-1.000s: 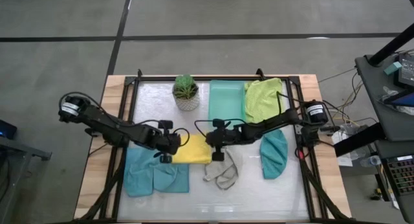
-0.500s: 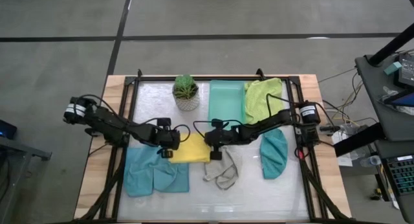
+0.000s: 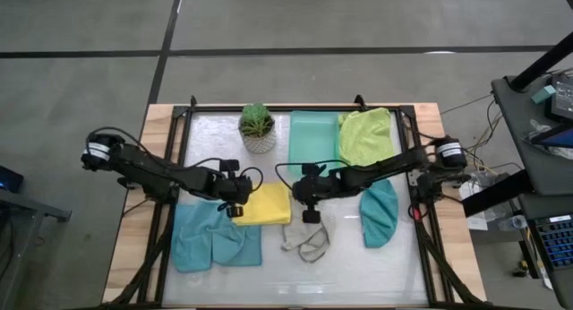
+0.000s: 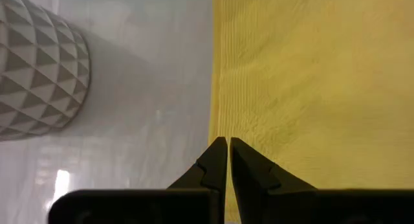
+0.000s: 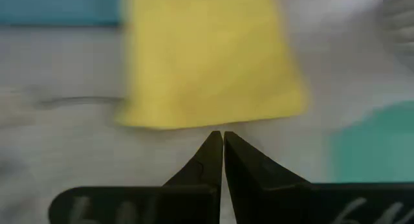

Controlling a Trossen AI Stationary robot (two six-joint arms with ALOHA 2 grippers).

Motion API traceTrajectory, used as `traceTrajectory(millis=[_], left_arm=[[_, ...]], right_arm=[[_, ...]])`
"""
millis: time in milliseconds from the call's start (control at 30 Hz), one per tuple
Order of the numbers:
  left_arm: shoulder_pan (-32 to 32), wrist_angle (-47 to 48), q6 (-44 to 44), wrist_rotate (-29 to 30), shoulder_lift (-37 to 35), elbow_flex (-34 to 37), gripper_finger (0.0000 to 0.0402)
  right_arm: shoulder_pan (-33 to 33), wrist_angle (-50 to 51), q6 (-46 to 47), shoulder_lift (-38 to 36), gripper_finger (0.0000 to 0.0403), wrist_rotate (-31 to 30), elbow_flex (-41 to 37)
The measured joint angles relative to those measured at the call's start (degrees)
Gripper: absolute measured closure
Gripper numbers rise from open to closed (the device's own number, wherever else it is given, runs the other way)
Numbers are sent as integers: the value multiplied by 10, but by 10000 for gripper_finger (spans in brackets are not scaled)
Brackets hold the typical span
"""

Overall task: Fold microfiber towels
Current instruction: Put the folded yellow microfiber cloth into the blue bin

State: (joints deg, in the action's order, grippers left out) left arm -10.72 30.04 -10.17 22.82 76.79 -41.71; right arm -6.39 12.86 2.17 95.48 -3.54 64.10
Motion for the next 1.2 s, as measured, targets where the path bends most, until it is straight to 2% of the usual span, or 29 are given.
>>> traceTrajectory(millis=[100,300,500,700,800,900,1200], left_arm=[[-11,-15,0,-1,-13,-6,395],[-40,-33,-19,-7,-29,-2,395],[-64,-79,-45,-16,-18,0,395],[-66,-157,-42,-16,19,6,395],[-65,-203,-10,-16,46,8,395],[-61,-245,18,-16,78,7,395],[-41,-295,-3,2,176,4,395]], right_arm=[[-11,7,35,-7,394,69,-16],[-34,14,84,3,394,70,-64],[-38,151,132,-11,394,70,-77],[-46,202,145,-60,394,69,-79],[-47,211,145,-96,394,64,-76],[-46,204,145,-130,394,28,-76],[-60,132,129,-193,394,-24,-78]])
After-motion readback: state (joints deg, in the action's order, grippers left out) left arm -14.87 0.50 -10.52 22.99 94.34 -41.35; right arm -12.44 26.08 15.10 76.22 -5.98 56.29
